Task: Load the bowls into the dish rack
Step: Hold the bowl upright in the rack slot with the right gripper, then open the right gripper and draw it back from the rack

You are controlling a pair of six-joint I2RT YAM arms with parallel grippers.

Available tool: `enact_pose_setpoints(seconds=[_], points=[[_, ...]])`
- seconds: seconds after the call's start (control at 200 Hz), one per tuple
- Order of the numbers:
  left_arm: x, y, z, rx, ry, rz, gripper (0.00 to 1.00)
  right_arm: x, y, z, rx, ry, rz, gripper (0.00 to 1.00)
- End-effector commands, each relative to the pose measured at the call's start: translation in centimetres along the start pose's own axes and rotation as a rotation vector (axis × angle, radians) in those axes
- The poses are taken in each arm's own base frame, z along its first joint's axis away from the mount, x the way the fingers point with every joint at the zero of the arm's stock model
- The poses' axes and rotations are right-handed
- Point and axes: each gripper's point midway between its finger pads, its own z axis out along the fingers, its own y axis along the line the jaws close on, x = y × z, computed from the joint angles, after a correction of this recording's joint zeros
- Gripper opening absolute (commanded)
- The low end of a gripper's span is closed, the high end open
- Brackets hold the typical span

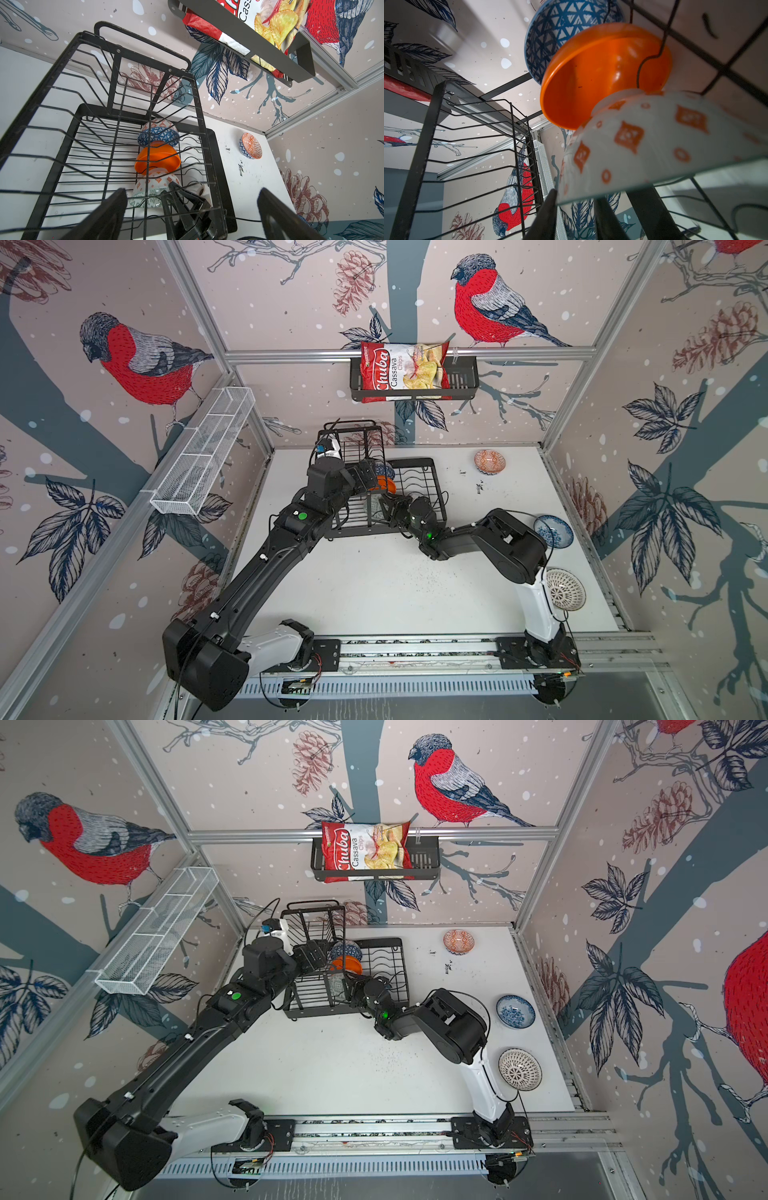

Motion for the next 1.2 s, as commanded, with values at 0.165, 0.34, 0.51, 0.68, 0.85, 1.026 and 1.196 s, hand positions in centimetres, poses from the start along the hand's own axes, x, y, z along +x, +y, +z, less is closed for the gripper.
enact_pose_setpoints(seconds=[0.165,0.34,0.51,0.68,0.85,1.026,1.196], points=[[2.3,1.3,0.1,-0.053,0.094,-0.015,0.98,0.4,0.8,-0.1,0.008,0.009,-0.063,0.35],[2.5,1.3,0.1,-0.05,0.097,-0.016,0.98,0.5,1.6,0.0,-0.005,0.013,-0.079,0.38],[2.6,1.3,0.1,-0.049,0.101,-0.018,0.98,0.6,1.7,-0.1,-0.005,0.016,-0.084,0.4],[2.3,1.3,-0.1,-0.053,0.094,-0.018,0.98,0.8,1.8,-0.3,0.006,0.024,-0.089,0.46],[2.3,1.1,-0.1,-0.044,0.095,-0.018,0.98,1.2,2.4,-0.7,0.019,0.033,-0.128,0.57],[2.5,1.2,-0.1,-0.044,0.102,-0.025,0.98,1.6,2.9,-1.4,0.031,0.053,-0.167,0.66],[2.6,1.2,-0.2,-0.045,0.108,-0.029,0.98,1.8,3.2,-2.7,0.041,0.065,-0.184,0.78]])
